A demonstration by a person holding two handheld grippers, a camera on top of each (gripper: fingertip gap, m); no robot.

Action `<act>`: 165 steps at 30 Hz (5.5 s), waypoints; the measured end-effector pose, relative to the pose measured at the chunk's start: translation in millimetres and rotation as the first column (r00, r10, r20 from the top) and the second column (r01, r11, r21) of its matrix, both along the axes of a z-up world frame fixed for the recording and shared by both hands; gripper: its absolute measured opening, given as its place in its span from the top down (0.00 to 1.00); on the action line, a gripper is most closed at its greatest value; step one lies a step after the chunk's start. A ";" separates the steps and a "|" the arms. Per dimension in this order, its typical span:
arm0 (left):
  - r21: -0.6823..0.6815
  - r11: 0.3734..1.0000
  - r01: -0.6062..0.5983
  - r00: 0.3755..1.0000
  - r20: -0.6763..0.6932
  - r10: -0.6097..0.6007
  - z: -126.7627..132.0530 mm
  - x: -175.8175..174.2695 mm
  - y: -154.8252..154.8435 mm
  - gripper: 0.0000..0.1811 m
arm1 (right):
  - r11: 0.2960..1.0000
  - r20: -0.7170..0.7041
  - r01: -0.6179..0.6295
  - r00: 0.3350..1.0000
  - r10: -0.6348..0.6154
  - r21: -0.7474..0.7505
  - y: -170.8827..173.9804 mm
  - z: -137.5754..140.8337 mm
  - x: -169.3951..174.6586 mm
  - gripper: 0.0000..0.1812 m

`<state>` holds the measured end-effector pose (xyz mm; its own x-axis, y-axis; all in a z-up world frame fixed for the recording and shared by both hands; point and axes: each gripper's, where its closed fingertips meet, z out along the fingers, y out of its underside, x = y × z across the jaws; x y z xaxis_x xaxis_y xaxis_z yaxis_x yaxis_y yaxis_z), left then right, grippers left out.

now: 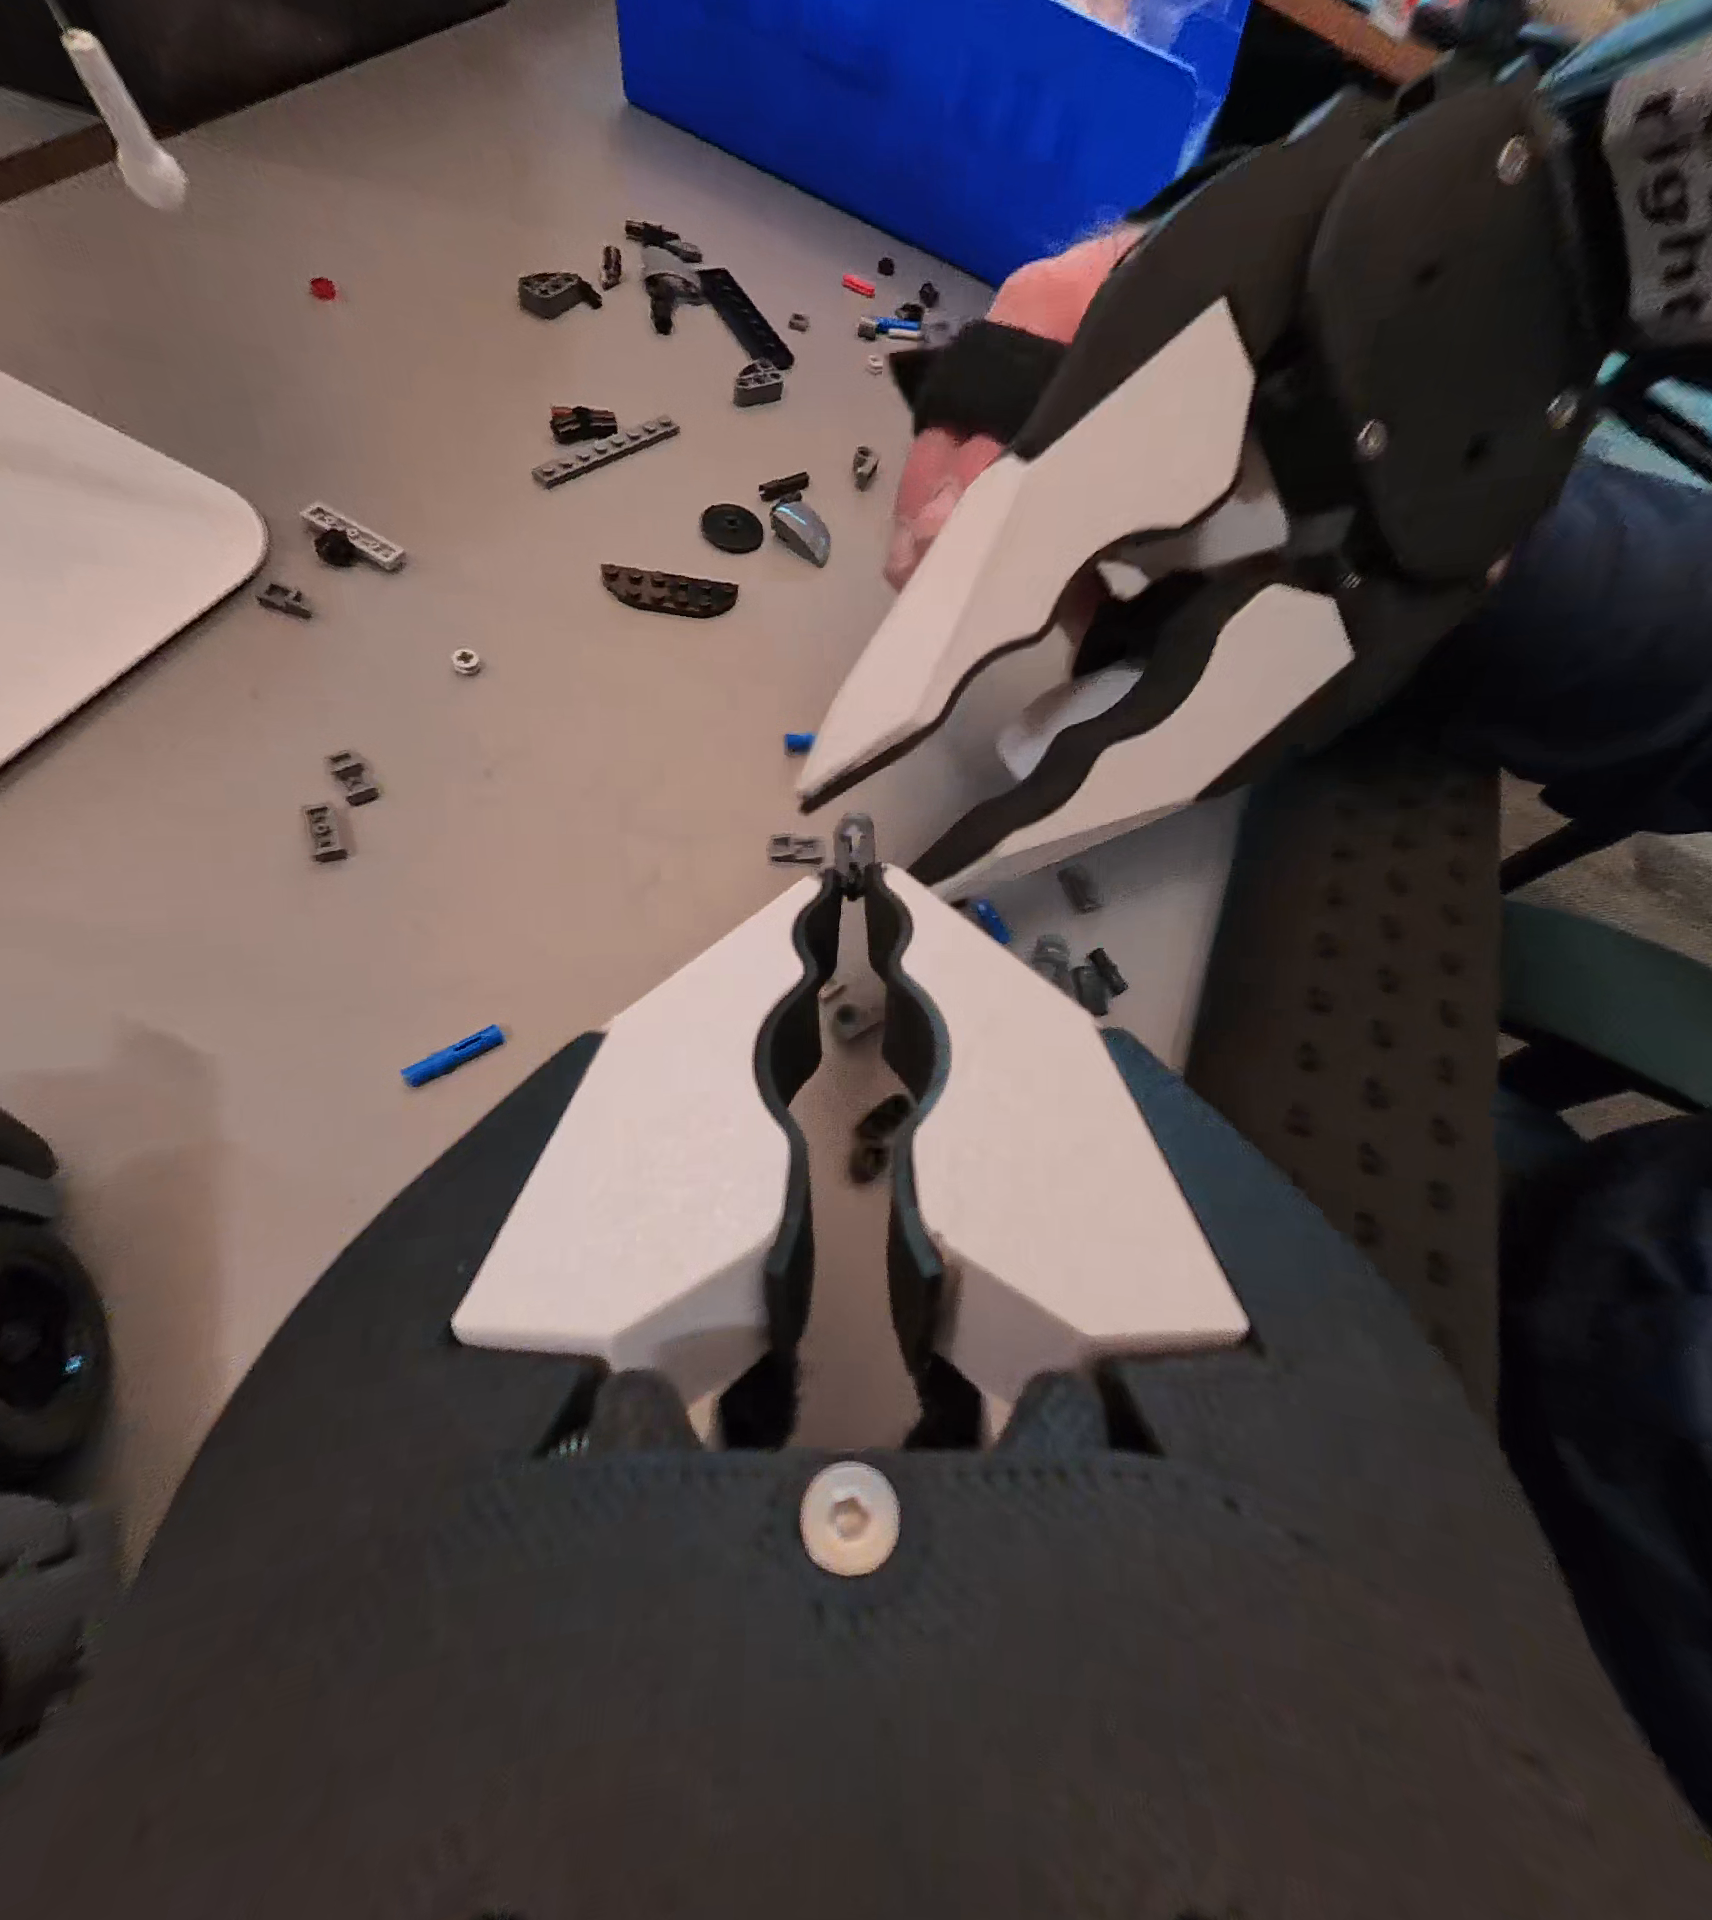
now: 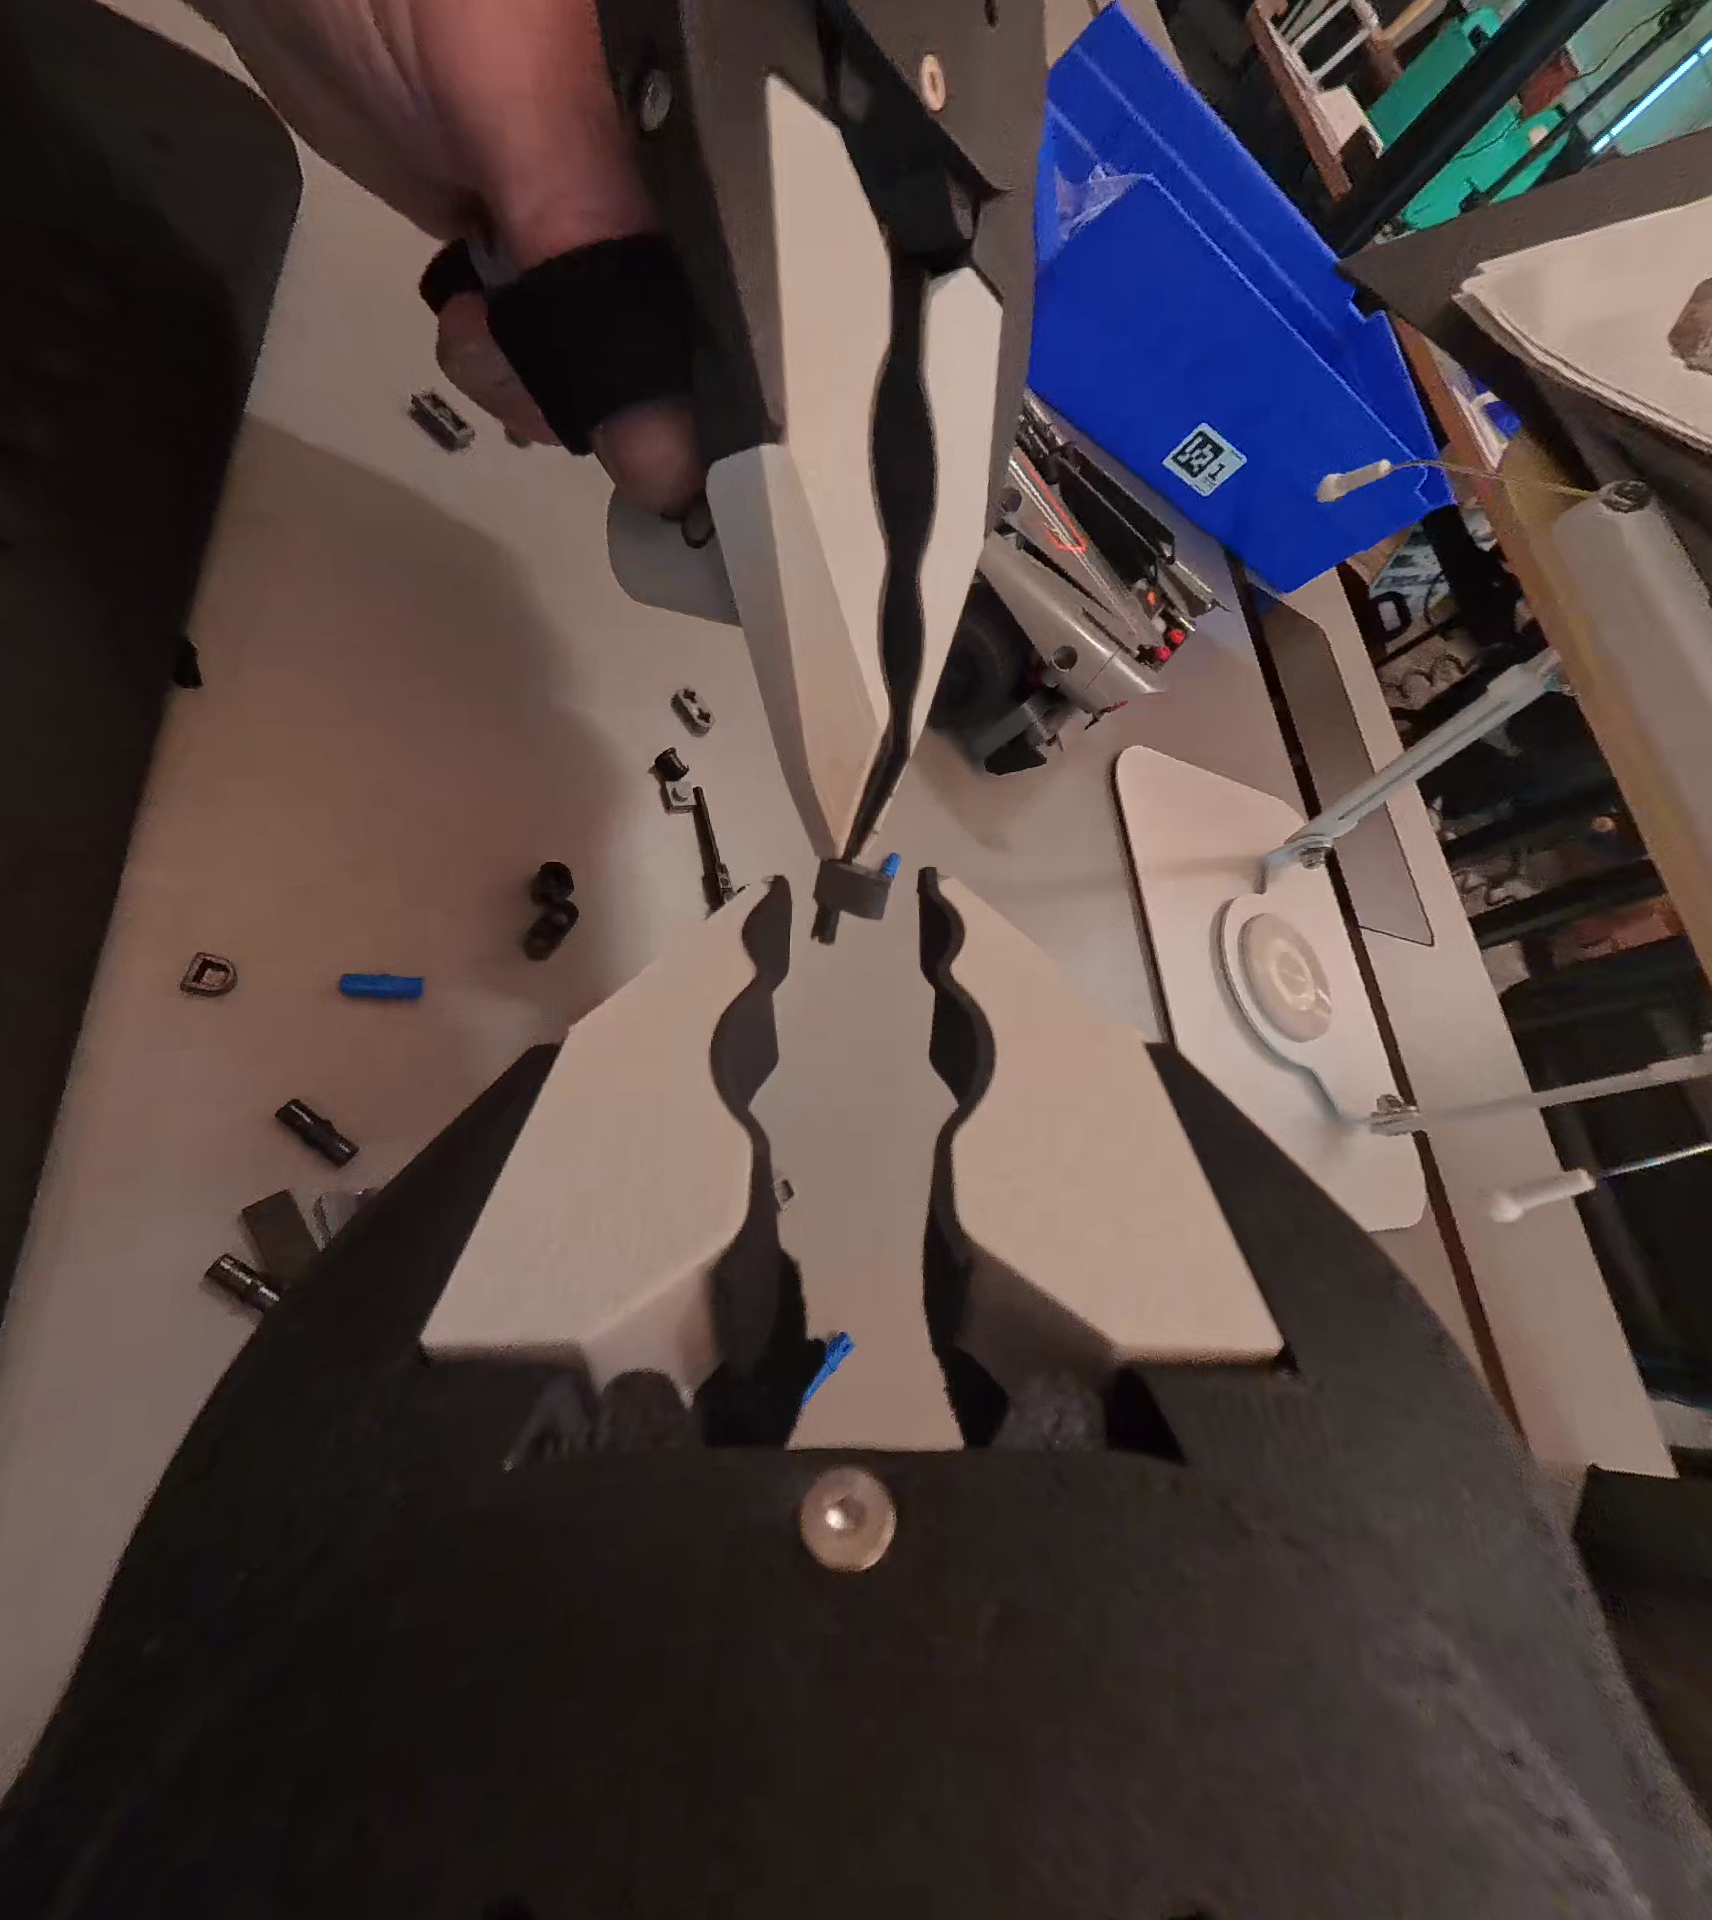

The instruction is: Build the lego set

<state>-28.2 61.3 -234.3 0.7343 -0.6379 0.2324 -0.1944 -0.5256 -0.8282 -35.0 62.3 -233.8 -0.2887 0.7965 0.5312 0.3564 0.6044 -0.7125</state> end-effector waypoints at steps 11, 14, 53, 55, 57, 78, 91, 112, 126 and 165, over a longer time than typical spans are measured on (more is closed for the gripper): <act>0.101 0.990 0.102 0.988 -0.130 -0.088 2.2 7.9 -5.0 0.97 | 0.987 0.027 -0.032 0.999 0.036 -0.156 -4.4 -3.3 2.3 0.93; 0.135 0.981 0.139 0.974 -0.196 -0.111 2.1 12.0 -8.5 0.98 | 0.975 0.038 -0.066 0.996 0.076 -0.213 -8.5 -3.8 5.6 0.93; 0.054 0.997 0.046 0.997 0.065 -0.050 14.1 10.3 -4.0 1.00 | 1.000 -0.042 0.017 0.999 -0.017 -0.013 0.5 6.4 -0.8 0.98; 0.064 0.997 0.052 0.996 0.062 -0.056 15.5 10.3 -4.3 1.00 | 0.999 -0.046 0.014 0.999 -0.015 -0.031 -0.2 7.7 -0.8 0.98; 0.082 0.995 0.063 0.996 0.058 -0.068 19.0 9.5 -4.8 1.00 | 0.991 -0.056 0.000 0.998 -0.007 -0.132 -1.6 11.0 -0.6 0.98; 0.166 0.974 0.157 0.980 0.095 -0.175 31.8 17.0 -14.5 0.96 | 0.753 -0.125 -0.202 0.979 0.159 -0.626 -16.9 32.6 11.7 0.98; 0.402 0.903 0.153 0.957 -0.288 -0.034 31.6 12.5 -6.1 0.92 | 0.649 -0.148 -0.220 0.975 0.164 -0.728 -17.9 40.2 12.6 0.98; 0.573 0.747 0.337 0.693 -0.688 0.216 29.6 11.6 -3.4 0.94 | 0.536 -0.123 -0.202 0.976 0.180 -0.820 -22.0 38.1 11.6 0.97; 0.564 0.752 0.341 0.673 -0.705 0.224 26.3 5.0 -2.0 1.00 | 0.517 -0.110 -0.184 0.979 0.169 -0.836 -19.4 36.4 11.1 0.97; 0.570 0.714 0.406 0.631 -0.741 0.232 27.0 11.4 -6.5 0.96 | 0.373 -0.076 -0.156 0.972 0.221 -0.915 -24.8 34.0 13.0 0.95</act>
